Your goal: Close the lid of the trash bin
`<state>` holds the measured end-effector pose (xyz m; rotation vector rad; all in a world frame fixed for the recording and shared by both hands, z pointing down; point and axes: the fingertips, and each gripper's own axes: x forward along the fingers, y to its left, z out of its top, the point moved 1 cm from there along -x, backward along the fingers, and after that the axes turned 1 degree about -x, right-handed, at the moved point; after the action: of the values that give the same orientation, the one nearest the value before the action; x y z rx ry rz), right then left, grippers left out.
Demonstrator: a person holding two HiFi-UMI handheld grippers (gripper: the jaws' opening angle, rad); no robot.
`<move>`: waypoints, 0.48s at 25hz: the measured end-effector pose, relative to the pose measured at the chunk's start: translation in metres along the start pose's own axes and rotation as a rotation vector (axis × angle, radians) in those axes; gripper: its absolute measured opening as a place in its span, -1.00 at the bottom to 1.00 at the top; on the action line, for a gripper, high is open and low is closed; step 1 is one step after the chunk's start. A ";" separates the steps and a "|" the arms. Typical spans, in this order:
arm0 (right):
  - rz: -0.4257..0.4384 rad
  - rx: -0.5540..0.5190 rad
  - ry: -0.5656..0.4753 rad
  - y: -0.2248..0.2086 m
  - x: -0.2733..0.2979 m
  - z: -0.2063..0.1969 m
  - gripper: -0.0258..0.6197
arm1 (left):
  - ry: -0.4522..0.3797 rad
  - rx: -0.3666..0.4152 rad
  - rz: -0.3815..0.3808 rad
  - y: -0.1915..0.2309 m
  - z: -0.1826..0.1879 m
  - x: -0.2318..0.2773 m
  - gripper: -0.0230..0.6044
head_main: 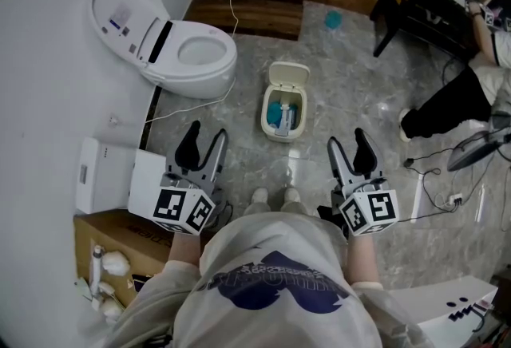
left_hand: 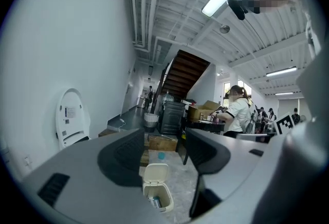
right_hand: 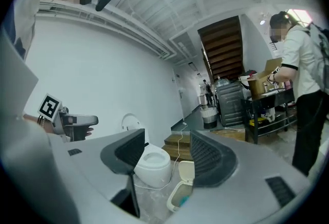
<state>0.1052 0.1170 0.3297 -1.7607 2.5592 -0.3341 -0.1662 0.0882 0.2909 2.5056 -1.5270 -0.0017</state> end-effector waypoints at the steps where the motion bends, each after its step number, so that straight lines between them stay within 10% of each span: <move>1: -0.009 0.007 -0.002 -0.005 0.000 0.000 -0.07 | -0.009 -0.006 0.004 0.002 0.001 0.001 -0.13; 12: 0.011 0.022 0.004 -0.044 0.007 0.004 0.12 | -0.025 -0.024 0.038 -0.009 0.002 0.030 0.11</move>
<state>0.1436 0.0947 0.3346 -1.7398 2.5569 -0.3646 -0.1444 0.0655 0.2900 2.4670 -1.5752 -0.0457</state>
